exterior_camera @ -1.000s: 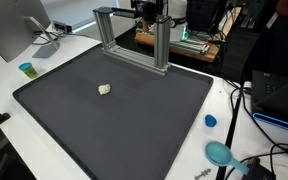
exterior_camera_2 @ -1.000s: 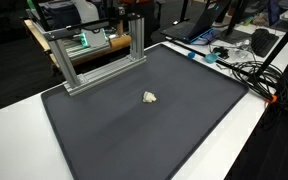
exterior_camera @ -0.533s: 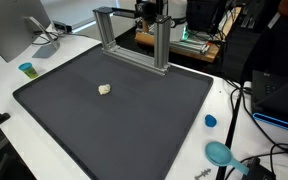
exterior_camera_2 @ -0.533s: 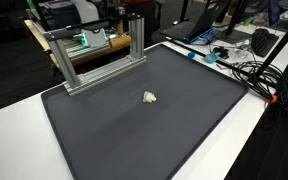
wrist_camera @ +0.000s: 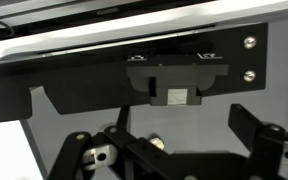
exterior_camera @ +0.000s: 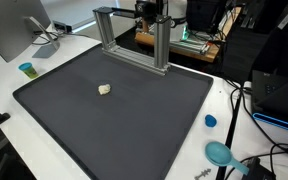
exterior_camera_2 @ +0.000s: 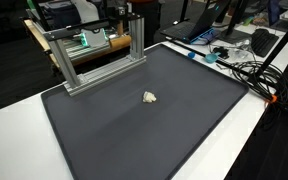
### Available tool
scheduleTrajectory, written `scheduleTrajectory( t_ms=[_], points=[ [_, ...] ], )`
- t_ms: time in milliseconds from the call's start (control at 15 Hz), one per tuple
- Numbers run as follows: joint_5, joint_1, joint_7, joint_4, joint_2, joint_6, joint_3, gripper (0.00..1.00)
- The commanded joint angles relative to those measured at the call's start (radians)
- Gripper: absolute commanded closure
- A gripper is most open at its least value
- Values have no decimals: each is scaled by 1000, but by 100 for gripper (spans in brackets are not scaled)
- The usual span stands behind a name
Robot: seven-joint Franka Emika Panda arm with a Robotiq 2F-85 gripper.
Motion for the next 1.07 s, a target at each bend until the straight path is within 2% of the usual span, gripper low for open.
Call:
scheduleTrajectory(
  t_ms=[0,267,333,600,933,1000],
  points=[
    [6,-1,-5,-13,-7,9,-8,0],
    [27,-10,-18,-51,-33,19,-38,0],
    [1,-7,-1,-17,-1,-1,-15,0],
    [3,-12,-4,-28,-3,1,-29,0],
    [19,6,8,-53,-34,13,-9,0],
    [2,-4,5,-30,-3,1,-12,0]
  ],
)
